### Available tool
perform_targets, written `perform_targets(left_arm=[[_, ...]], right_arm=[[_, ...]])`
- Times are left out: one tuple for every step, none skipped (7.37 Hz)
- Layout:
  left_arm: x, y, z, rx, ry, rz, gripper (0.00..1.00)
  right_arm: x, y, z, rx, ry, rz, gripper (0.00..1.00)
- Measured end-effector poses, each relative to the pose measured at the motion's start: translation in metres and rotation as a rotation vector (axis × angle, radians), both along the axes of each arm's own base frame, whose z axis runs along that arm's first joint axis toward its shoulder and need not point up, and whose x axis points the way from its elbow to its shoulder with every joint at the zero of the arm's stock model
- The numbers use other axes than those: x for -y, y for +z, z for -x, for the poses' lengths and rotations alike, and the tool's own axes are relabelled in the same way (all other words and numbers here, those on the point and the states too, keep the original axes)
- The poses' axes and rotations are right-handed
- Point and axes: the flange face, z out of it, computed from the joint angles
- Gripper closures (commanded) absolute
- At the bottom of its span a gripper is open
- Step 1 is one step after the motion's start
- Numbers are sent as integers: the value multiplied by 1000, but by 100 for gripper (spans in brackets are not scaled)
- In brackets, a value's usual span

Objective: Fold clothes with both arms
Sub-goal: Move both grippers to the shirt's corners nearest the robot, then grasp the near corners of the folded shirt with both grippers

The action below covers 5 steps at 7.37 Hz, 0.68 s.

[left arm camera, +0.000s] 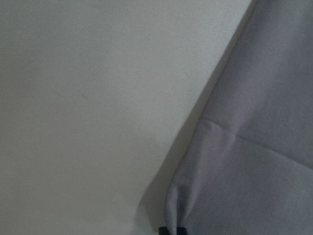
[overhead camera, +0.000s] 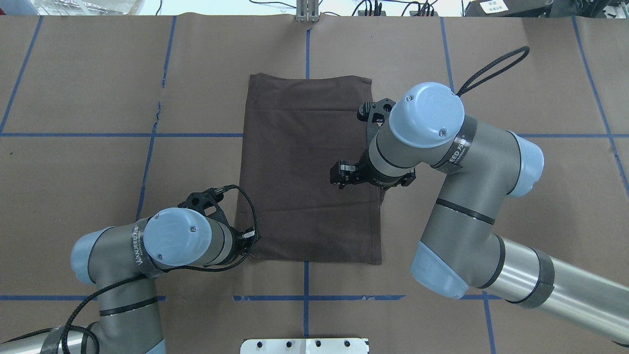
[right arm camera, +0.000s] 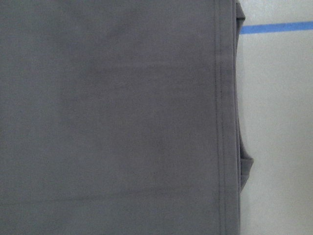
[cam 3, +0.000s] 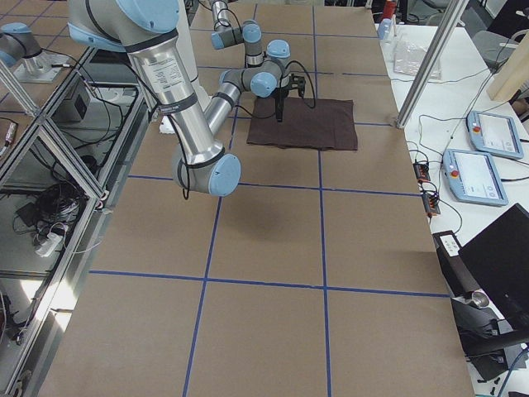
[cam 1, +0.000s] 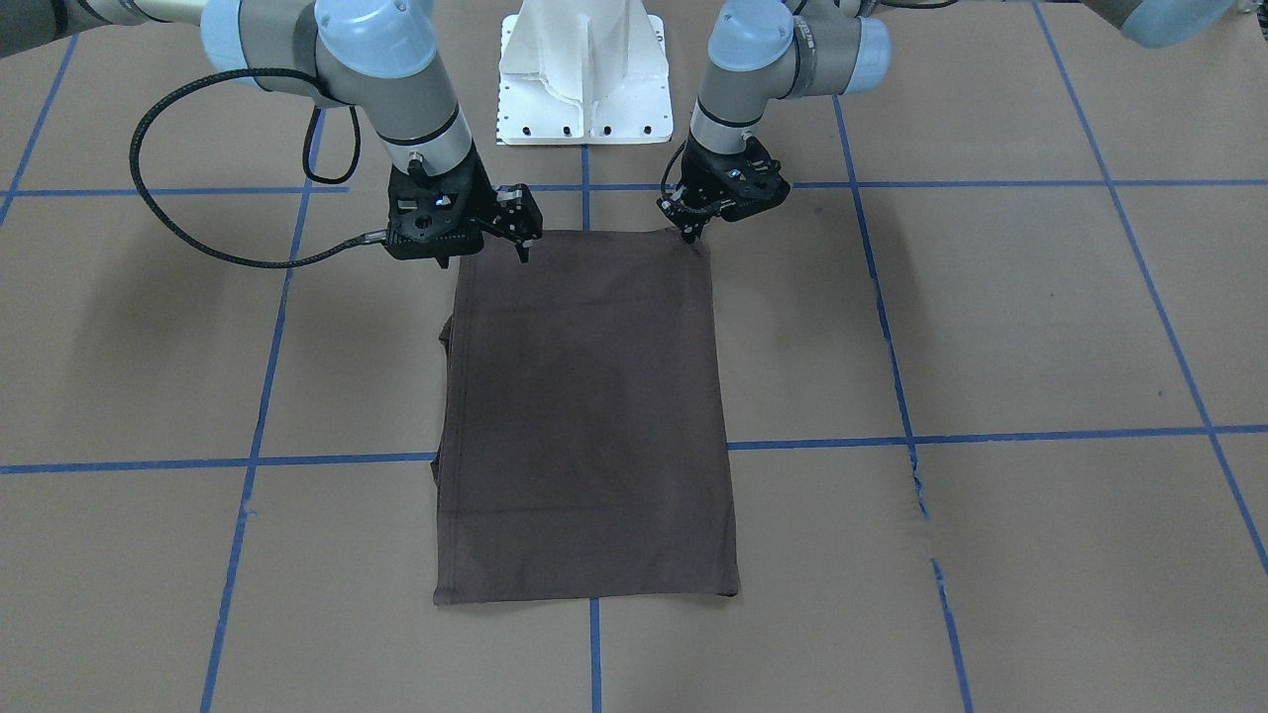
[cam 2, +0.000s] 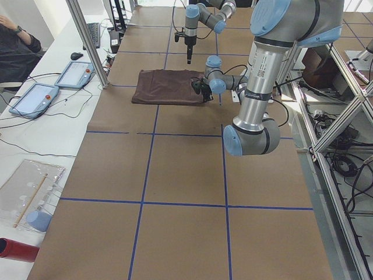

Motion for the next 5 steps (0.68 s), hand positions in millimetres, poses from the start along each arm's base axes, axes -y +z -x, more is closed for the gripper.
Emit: perform_targets(left_arm=[[-2, -4, 2, -11, 13, 3, 100], [-3, -5, 3, -14, 20, 2, 100], [-3, -3, 4, -11, 25, 0, 100], [-3, -2, 3, -9, 26, -1, 100], [-3, -2, 3, -8, 26, -2, 100]], right_arm=[[-18, 9, 10, 34, 63, 89, 0], [-35, 15, 20, 51, 120, 161, 0], [-51, 21, 31, 49, 183, 224, 0], [-66, 28, 42, 35, 246, 288, 0], [-78, 37, 49, 18, 301, 347, 0]])
